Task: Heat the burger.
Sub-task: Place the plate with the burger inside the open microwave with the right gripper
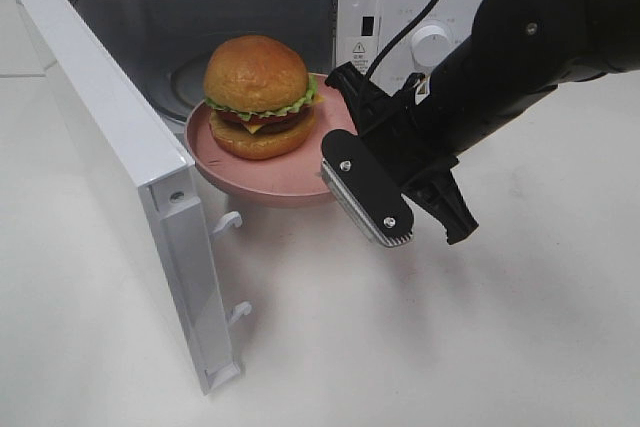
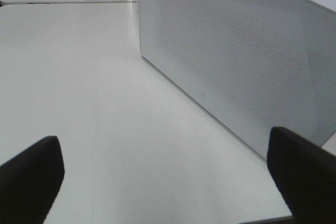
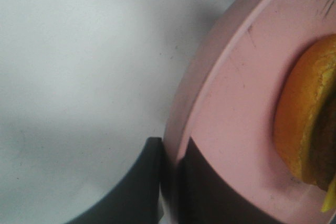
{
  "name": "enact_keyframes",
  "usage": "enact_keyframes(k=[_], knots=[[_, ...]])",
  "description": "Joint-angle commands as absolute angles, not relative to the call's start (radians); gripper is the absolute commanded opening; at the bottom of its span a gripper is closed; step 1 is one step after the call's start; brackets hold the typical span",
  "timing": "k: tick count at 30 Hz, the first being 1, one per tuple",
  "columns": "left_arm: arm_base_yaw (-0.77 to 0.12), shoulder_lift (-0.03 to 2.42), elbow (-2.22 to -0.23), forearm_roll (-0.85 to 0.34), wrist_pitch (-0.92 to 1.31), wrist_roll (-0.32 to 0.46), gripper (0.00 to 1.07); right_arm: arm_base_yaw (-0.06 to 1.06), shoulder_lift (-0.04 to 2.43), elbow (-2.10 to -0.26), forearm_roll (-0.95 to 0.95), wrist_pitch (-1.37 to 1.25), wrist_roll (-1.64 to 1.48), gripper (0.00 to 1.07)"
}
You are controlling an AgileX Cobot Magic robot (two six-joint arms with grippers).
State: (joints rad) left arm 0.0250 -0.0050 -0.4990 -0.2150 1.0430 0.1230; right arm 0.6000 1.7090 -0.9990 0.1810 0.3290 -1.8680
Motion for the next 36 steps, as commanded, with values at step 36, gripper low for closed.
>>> enact_keyframes(k=[36], knots=[[0.025, -0.026, -0.497, -0.216, 1.035, 0.123, 1.03, 0.600, 1.999, -1.430, 0.089, 0.384, -1.698, 0.04]])
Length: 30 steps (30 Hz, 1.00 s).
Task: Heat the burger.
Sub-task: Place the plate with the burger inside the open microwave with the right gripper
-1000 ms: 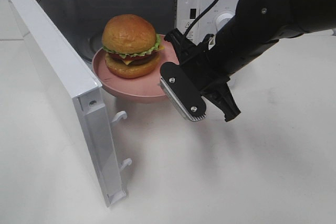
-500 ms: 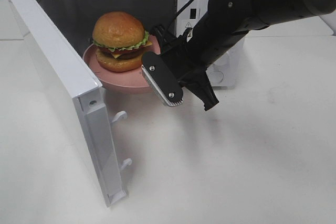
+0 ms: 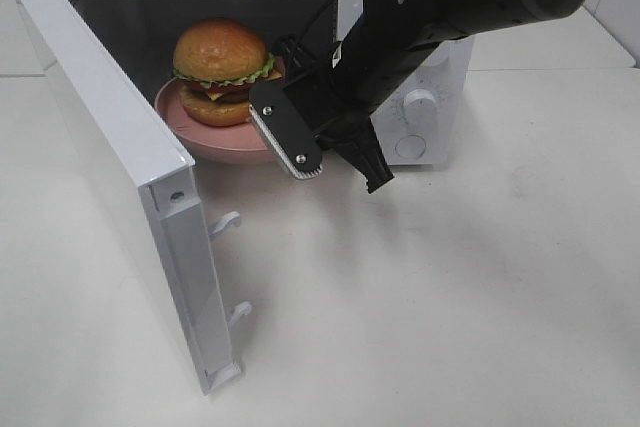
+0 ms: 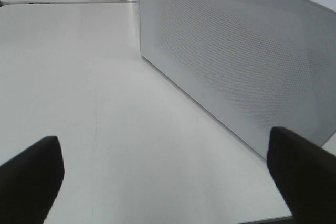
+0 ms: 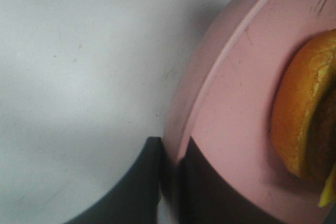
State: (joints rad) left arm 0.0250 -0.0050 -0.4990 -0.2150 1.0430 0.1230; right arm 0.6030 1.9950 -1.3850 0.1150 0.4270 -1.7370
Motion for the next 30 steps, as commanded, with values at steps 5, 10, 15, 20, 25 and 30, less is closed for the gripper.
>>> enact_keyframes(k=[5, 10, 15, 20, 25, 30], knots=[[0.025, -0.026, -0.497, -0.216, 1.035, 0.123, 1.03, 0.600, 2.041, -1.498, 0.085, 0.403, -1.667, 0.04], [0.025, -0.026, -0.497, -0.216, 1.035, 0.123, 1.03, 0.600, 2.074, -1.551, 0.085, 0.411, -1.648, 0.04], [0.025, -0.026, -0.497, -0.215, 1.035, 0.123, 1.03, 0.600, 2.111, -1.608, 0.067, 0.436, -1.632, 0.05], [0.025, -0.026, -0.497, -0.215, 1.035, 0.123, 1.03, 0.608, 2.154, -1.683, 0.000, 0.459, -1.552, 0.05], [0.025, -0.026, -0.497, -0.211, 1.035, 0.123, 1.03, 0.608, 2.184, -1.737, -0.005, 0.472, -1.526, 0.05], [0.025, -0.026, -0.497, -0.210, 1.035, 0.123, 1.03, 0.608, 2.215, -1.785, -0.024, 0.506, -1.488, 0.05]])
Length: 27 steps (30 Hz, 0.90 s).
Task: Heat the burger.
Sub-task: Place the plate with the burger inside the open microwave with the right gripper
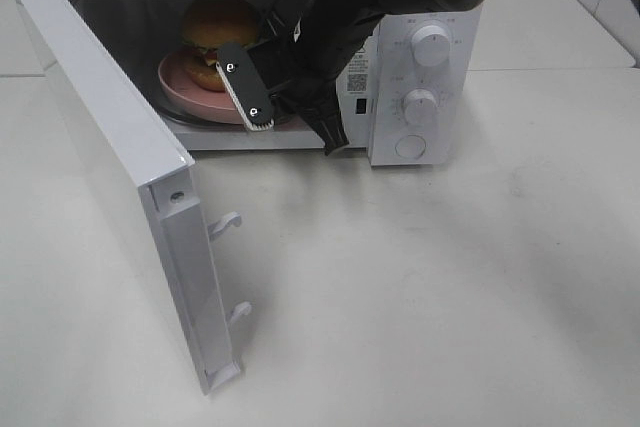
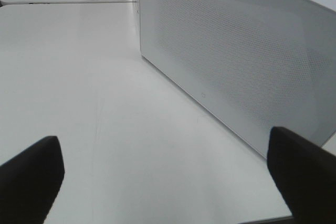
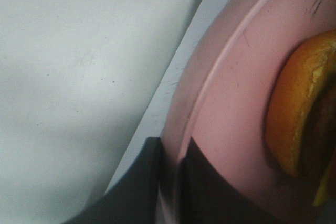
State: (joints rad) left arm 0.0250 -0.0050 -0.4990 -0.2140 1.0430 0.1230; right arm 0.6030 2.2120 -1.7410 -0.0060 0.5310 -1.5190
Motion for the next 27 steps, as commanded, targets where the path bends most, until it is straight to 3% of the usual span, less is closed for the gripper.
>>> enact_keyframes(k=[1, 18, 24, 27], knots=[[0.025, -0.026, -0.497, -0.210, 1.035, 0.123, 1.03, 0.608, 2.228, -1.809, -0.039, 0.512, -1.464, 0.05], [0.025, -0.026, -0.497, -0.210, 1.035, 0.123, 1.03, 0.608, 2.340, -1.951, -0.053, 0.507, -1.377, 0.10], [0.025, -0.026, -0.497, -0.210, 1.035, 0.123, 1.03, 0.608, 2.360, -1.957, -0.074, 0.505, -1.377, 0.17], [0.025, -0.026, -0.497, -0.210, 1.035, 0.123, 1.03, 0.608, 2.365, -1.957, -0.073, 0.502, -1.377, 0.28]])
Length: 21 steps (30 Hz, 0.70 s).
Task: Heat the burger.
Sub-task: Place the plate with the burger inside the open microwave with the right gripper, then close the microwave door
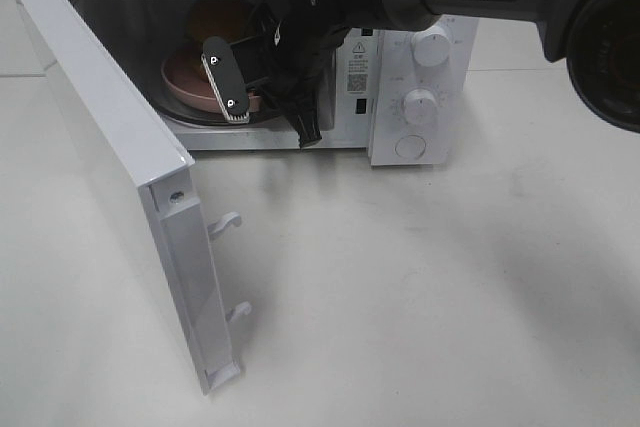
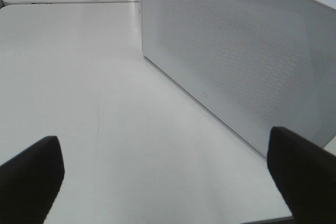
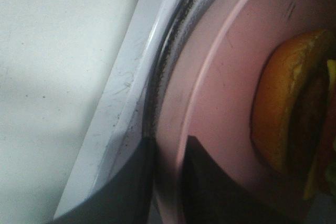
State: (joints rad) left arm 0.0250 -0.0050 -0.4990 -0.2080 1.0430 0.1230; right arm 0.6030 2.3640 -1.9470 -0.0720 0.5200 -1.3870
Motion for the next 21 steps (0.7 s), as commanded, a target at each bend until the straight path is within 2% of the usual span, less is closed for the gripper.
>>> enact_keyframes(k=[1, 2, 3, 4, 6, 7, 10, 14, 21], knots=[[0.025, -0.026, -0.497, -0.209, 1.035, 0.123, 1.03, 0.608, 2.365, -1.957, -0.073, 0.504, -1.377, 0.32], [0.025, -0.026, -0.497, -0.209, 1.035, 0.123, 1.03, 0.608, 2.365, -1.957, -0.073, 0.504, -1.377, 0.32], [0.025, -0.026, -0.497, -0.205, 1.036, 0.123, 1.03, 0.608, 2.365, -1.957, -0.067, 0.510, -1.376, 0.39], [0.025, -0.026, -0.497, -0.205, 1.036, 0.123, 1.03, 0.608, 2.365, -1.957, -0.067, 0.510, -1.376, 0.39], [0.025, -0.026, -0.497, -0.195, 1.037, 0.123, 1.03, 0.608, 2.364, -1.957, -0.033, 0.522, -1.365, 0.47], [0.025, -0.026, -0.497, -0.195, 1.037, 0.123, 1.03, 0.608, 2.364, -1.957, -0.033, 0.522, -1.365, 0.47], [0.025, -0.026, -0.497, -0.180, 1.038, 0.123, 1.03, 0.608, 2.363, -1.957, 0.000, 0.561, -1.364, 0.56], [0.025, -0.026, -0.497, -0.180, 1.038, 0.123, 1.03, 0.608, 2.360, -1.949, 0.011, 0.568, -1.363, 0.61], [0.025, -0.026, -0.497, -0.178, 1.038, 0.123, 1.03, 0.608, 2.274, -1.820, 0.010, 0.502, -1.363, 0.71]])
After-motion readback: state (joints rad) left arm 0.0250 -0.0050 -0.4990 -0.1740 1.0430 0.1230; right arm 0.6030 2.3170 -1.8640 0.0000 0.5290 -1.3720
